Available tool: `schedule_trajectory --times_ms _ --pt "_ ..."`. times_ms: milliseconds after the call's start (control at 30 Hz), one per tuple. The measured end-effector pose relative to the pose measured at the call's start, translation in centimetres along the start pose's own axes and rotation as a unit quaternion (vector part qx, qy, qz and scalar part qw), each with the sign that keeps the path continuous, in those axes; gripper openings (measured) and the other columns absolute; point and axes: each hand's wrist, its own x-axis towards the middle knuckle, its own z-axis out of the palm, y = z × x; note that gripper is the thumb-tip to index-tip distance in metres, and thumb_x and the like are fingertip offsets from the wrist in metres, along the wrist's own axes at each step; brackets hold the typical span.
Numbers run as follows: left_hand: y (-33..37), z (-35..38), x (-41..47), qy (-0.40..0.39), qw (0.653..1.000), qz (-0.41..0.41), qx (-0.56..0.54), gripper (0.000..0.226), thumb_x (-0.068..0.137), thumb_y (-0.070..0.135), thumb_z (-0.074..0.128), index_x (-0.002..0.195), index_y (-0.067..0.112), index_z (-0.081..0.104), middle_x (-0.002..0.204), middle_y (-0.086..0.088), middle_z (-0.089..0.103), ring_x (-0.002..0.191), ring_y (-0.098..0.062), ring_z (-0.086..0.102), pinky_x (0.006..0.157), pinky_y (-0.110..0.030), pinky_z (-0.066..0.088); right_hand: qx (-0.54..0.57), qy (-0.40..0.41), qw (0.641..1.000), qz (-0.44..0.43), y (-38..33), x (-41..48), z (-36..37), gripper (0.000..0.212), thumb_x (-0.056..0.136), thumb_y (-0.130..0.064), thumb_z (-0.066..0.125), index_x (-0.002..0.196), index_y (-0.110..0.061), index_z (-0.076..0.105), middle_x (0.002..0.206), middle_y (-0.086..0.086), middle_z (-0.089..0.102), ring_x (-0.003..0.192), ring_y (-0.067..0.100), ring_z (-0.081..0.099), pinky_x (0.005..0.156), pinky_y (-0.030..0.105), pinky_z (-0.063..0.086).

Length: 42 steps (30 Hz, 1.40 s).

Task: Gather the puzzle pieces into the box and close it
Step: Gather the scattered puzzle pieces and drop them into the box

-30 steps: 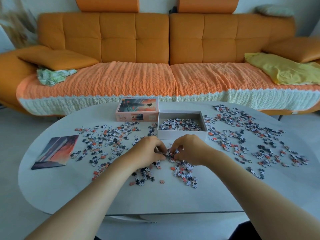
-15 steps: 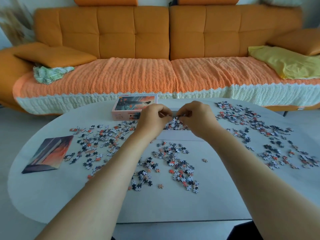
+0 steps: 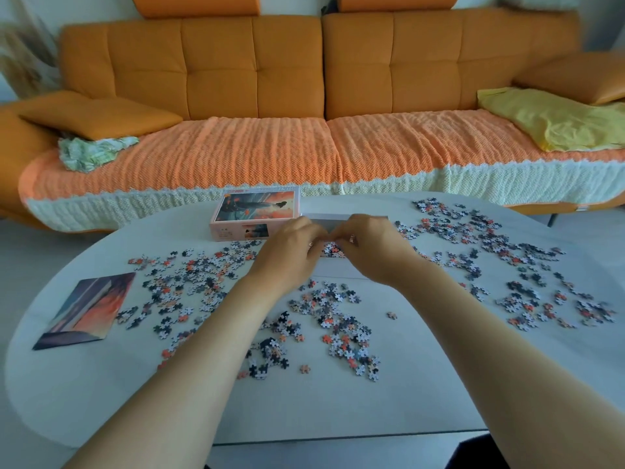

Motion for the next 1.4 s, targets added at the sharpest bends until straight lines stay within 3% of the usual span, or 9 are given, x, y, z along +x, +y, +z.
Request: schedule_trajectory --times_ms 167,300,467,667,800,900,1133,1300,1400 --pt "-0.5 -1.1 -3.0 -0.055 0.998 -0.019 -0.011 0.012 0.092 0.020 0.054 0.100 0.022 0.064 0.096 0.011 0.057 0.085 -0.009 0.056 0.074 -0.035 0.053 -0.071 -0.166 0.984 -0.011 -1.7 -2.0 0.9 0.025 0.095 -0.021 0.053 0.110 -0.026 0.072 0.115 -0.006 0.068 0.095 0.012 0.064 0.089 0.028 0.052" --pt "-0.3 -1.2 -5.6 -0.186 0.981 -0.061 -0.003 0.043 0.098 0.036 0.051 0.140 0.027 0.046 0.140 0.014 0.046 0.124 -0.005 0.045 0.106 -0.028 0.038 -0.092 -0.227 0.969 0.025 -1.8 -3.7 2.6 0.037 0.095 -0.016 0.047 0.128 -0.027 0.060 0.138 -0.004 0.050 0.119 0.021 0.053 0.102 0.042 0.045" --pt "0.8 -1.4 -7.2 -0.230 0.973 -0.023 -0.025 0.048 0.097 0.037 0.050 0.144 0.038 0.038 0.145 0.017 0.044 0.134 -0.003 0.034 0.112 -0.029 0.029 -0.104 -0.262 0.959 0.022 -2.1 -4.7 2.9 0.048 0.091 -0.004 0.046 0.132 -0.027 0.058 0.135 -0.005 0.053 0.122 0.021 0.050 0.104 0.038 0.043" --pt "1.0 -3.1 -7.8 -0.268 0.962 -0.052 -0.017 0.073 0.083 0.058 0.064 0.147 0.038 0.035 0.152 0.016 0.033 0.140 -0.007 0.027 0.112 -0.030 0.025 -0.014 -0.244 0.966 0.080 -2.2 -5.7 -0.9 0.030 0.094 -0.027 0.058 0.123 -0.035 0.063 0.133 -0.009 0.057 0.117 0.010 0.054 0.105 0.032 0.042" --pt "0.4 -3.8 -8.6 -0.346 0.932 -0.063 0.083 0.118 0.061 0.077 0.069 0.154 0.036 0.009 0.156 0.015 0.008 0.144 -0.012 0.006 0.117 -0.040 0.017 -0.129 -0.335 0.921 0.154 -1.4 -6.9 -2.3 0.105 0.063 -0.065 0.077 0.149 -0.038 0.024 0.151 0.000 0.024 0.140 0.027 0.028 0.113 0.052 0.031" --pt "0.5 -3.6 -9.0 -0.365 0.925 -0.077 0.071 0.122 0.062 0.074 0.071 0.155 0.035 0.002 0.154 0.017 0.005 0.145 -0.013 0.002 0.117 -0.043 0.018 -0.144 -0.361 0.905 0.173 -1.6 -7.6 -1.4 0.125 0.051 -0.069 0.080 0.152 -0.034 0.014 0.147 0.001 0.020 0.138 0.030 0.028 0.111 0.053 0.034" --pt "0.7 -2.5 -8.1 -0.304 0.950 -0.072 0.016 0.097 0.079 0.062 0.066 0.155 0.027 0.015 0.146 0.010 0.025 0.138 -0.010 0.018 0.114 -0.036 0.028 -0.075 -0.286 0.939 0.177 -3.4 -6.5 1.0 0.088 0.073 -0.054 0.077 0.146 -0.028 0.036 0.136 0.005 0.033 0.116 0.026 0.050 0.097 0.035 0.046" --pt "0.8 -1.6 -7.4 -0.288 0.955 -0.072 0.020 0.082 0.083 0.055 0.065 0.151 0.026 0.030 0.134 0.007 0.034 0.131 -0.011 0.026 0.108 -0.038 0.035 -0.093 -0.282 0.940 0.169 -4.1 -6.1 1.6 0.087 0.074 -0.061 0.072 0.145 -0.025 0.037 0.130 0.005 0.035 0.112 0.024 0.050 0.094 0.037 0.048" --pt "0.8 -1.4 -7.1 -0.257 0.964 -0.073 0.003 0.062 0.086 0.046 0.065 0.142 0.026 0.047 0.119 0.009 0.042 0.117 -0.009 0.038 0.099 -0.032 0.040 -0.062 -0.255 0.951 0.166 -4.2 -5.6 2.2 0.061 0.079 -0.052 0.072 0.132 -0.028 0.055 0.115 0.001 0.041 0.093 0.019 0.053 0.076 0.028 0.046"
